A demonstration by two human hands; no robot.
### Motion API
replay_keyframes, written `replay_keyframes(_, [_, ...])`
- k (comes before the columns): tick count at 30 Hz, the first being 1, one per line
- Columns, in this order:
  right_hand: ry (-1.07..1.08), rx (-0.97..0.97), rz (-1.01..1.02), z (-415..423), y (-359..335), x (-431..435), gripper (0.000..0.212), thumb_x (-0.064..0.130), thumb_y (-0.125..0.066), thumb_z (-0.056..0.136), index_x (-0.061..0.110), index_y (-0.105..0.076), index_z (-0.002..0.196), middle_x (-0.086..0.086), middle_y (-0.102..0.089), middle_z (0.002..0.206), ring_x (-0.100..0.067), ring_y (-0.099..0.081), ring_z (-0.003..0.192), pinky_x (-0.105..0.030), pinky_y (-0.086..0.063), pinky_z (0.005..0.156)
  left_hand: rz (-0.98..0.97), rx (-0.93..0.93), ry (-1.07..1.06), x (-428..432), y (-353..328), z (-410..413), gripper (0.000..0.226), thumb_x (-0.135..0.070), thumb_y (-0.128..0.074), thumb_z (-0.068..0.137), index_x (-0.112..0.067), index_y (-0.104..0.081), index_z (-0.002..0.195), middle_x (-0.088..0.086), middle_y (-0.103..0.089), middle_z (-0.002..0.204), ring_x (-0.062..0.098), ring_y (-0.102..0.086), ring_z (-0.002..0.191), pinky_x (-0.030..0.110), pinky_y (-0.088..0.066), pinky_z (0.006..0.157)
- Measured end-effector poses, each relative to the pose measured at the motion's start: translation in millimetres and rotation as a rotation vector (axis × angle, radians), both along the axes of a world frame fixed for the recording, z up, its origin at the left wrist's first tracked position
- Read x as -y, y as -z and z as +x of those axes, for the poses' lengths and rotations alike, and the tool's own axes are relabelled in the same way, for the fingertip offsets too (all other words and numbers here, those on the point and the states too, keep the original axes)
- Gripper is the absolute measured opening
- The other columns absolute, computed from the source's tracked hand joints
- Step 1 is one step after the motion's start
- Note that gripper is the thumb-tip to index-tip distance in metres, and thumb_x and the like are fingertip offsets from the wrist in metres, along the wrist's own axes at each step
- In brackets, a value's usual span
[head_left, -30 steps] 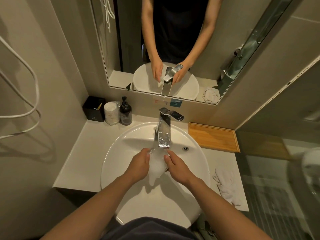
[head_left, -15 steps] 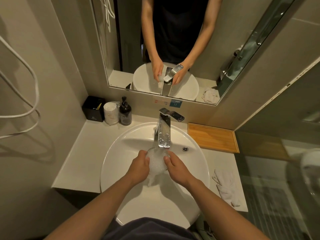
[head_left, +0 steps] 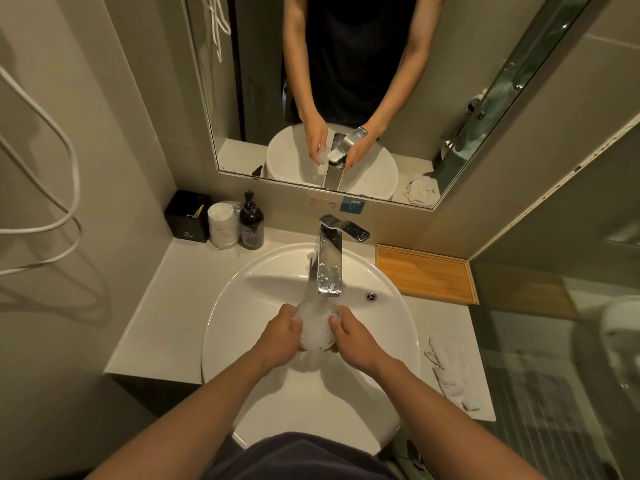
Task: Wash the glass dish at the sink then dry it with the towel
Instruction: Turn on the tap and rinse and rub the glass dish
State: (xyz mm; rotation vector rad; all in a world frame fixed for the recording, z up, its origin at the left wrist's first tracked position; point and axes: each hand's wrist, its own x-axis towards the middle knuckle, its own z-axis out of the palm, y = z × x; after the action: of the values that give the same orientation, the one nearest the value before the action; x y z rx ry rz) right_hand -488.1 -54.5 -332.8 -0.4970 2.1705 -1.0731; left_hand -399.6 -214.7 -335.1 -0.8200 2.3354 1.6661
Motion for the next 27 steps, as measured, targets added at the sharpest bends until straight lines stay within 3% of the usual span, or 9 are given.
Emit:
replay_keyframes(1, [-0.004, -0.005, 0.001, -1.8, -1.3, 0.9, 0.037, 0.033, -0.034, 0.111, 0.015, -0.044, 0.143, -0.009, -0.064, 0.122, -0.02, -0.065, 0.096, -0.036, -0.058, 0.085, 0.001, -0.009, 0.023, 0.7, -2.3, -1.1, 0.029, -0.02, -0.038, 0.106, -0.009, -0.046, 0.131, 0.017, -0.063, 0.122, 0.032, -0.066, 0.107, 0.051, -0.058, 0.091])
replay_keyframes(4, [-0.045, -0.024, -0.019, -6.4, -7.4, 2.7, 0.037, 0.032, -0.035, 0.111, 0.019, -0.044, 0.145, -0.002, -0.064, 0.119, -0.007, -0.064, 0.091, -0.01, -0.05, 0.067, -0.129, -0.087, 0.1, 6.8, -5.5, -8.2, 0.036, -0.017, -0.038, 0.106, -0.01, -0.047, 0.139, 0.014, -0.064, 0.129, 0.03, -0.062, 0.115, 0.038, -0.051, 0.096])
replay_keyframes(8, [0.01, -0.007, -0.065, -3.6, -3.5, 2.0, 0.036, 0.034, -0.038, 0.111, 0.02, -0.048, 0.142, -0.001, -0.065, 0.124, -0.012, -0.065, 0.102, -0.021, -0.053, 0.082, -0.149, -0.045, 0.027, 7.5, -3.1, -9.6, 0.029, -0.021, -0.036, 0.106, -0.006, -0.05, 0.127, 0.018, -0.067, 0.118, 0.032, -0.067, 0.101, 0.045, -0.056, 0.089])
replay_keyframes(12, [0.014, 0.024, -0.018, -3.0, -0.9, 0.4, 0.04, 0.034, -0.036, 0.111, 0.014, -0.041, 0.146, -0.006, -0.063, 0.119, -0.018, -0.066, 0.09, -0.025, -0.056, 0.073, -0.054, -0.007, 0.004, 2.1, 2.9, -4.8, 0.025, -0.02, -0.038, 0.104, -0.006, -0.046, 0.123, 0.017, -0.064, 0.118, 0.032, -0.066, 0.104, 0.051, -0.057, 0.091])
replay_keyframes(17, [-0.111, -0.098, -0.014, -8.8, -7.9, 1.0, 0.041, 0.03, -0.037, 0.111, 0.02, -0.042, 0.15, 0.002, -0.058, 0.139, -0.014, -0.057, 0.122, -0.025, -0.045, 0.098, -0.235, -0.125, 0.133, 7.2, -2.2, -14.3, 0.033, -0.015, -0.041, 0.105, -0.007, -0.052, 0.135, 0.014, -0.063, 0.13, 0.03, -0.058, 0.12, 0.031, -0.042, 0.096])
replay_keyframes(19, [-0.069, -0.09, -0.053, -7.3, -5.9, 0.5, 0.035, 0.029, -0.039, 0.11, 0.023, -0.048, 0.143, 0.002, -0.061, 0.136, -0.013, -0.059, 0.121, -0.021, -0.045, 0.095, -0.254, -0.128, 0.106, 7.7, -1.8, -15.2, 0.03, -0.014, -0.039, 0.105, -0.006, -0.054, 0.13, 0.017, -0.064, 0.126, 0.03, -0.06, 0.114, 0.033, -0.046, 0.093])
replay_keyframes(22, [0.011, -0.016, -0.057, -4.5, 1.1, 0.1, 0.038, 0.033, -0.038, 0.11, 0.019, -0.045, 0.145, -0.004, -0.062, 0.13, -0.017, -0.063, 0.109, -0.022, -0.051, 0.086, -0.119, -0.06, 0.005, 4.4, 2.9, -10.8, 0.029, -0.019, -0.037, 0.107, -0.005, -0.05, 0.128, 0.019, -0.065, 0.12, 0.033, -0.066, 0.104, 0.048, -0.057, 0.09])
replay_keyframes(25, [0.008, 0.002, -0.053, -5.8, 1.5, 0.4, 0.038, 0.032, -0.036, 0.111, 0.017, -0.043, 0.146, -0.006, -0.062, 0.125, -0.009, -0.063, 0.093, -0.015, -0.052, 0.07, -0.071, -0.045, 0.044, 4.8, 2.2, -9.0, 0.035, -0.022, -0.038, 0.107, -0.008, -0.045, 0.138, 0.02, -0.064, 0.126, 0.034, -0.065, 0.111, 0.05, -0.055, 0.096])
replay_keyframes(27, [-0.046, -0.038, -0.046, -8.7, -1.9, 1.0, 0.036, 0.032, -0.037, 0.111, 0.021, -0.045, 0.144, 0.002, -0.062, 0.124, -0.008, -0.063, 0.098, -0.009, -0.05, 0.075, -0.141, -0.091, 0.119, 8.9, -0.1, -12.9, 0.041, -0.022, -0.038, 0.107, -0.013, -0.041, 0.147, 0.017, -0.062, 0.134, 0.031, -0.061, 0.12, 0.044, -0.049, 0.104])
